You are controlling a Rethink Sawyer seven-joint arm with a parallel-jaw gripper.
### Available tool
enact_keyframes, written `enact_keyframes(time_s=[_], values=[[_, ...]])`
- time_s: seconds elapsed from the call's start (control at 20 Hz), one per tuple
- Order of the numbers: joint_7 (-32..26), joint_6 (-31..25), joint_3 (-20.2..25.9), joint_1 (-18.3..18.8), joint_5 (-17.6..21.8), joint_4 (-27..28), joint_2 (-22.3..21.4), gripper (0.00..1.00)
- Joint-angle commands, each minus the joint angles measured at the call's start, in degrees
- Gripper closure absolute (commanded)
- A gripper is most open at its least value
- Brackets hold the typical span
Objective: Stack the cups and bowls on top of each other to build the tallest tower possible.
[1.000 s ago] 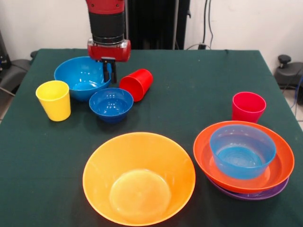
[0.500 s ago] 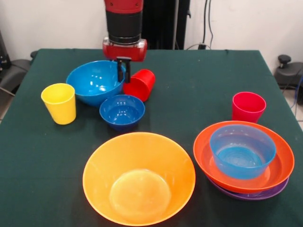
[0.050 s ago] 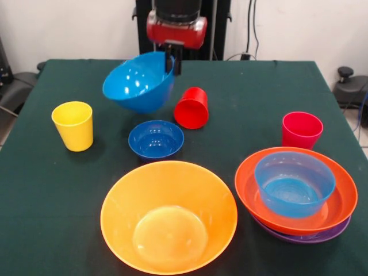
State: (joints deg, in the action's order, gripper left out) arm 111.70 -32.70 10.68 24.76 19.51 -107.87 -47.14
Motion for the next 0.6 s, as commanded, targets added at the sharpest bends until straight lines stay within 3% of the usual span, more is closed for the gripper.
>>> enact_keyframes(time_s=[0.05,0.45,0.6], values=[[5.5,-15.1,0.3,-4.5,-5.5,2.5,-8.5,1.00],[5.0,-24.2,0.8,-6.9,-7.3,9.3,-9.3,1.00],[5.3,-23.9,1.6,-7.7,-7.6,12.5,-7.8,1.00]])
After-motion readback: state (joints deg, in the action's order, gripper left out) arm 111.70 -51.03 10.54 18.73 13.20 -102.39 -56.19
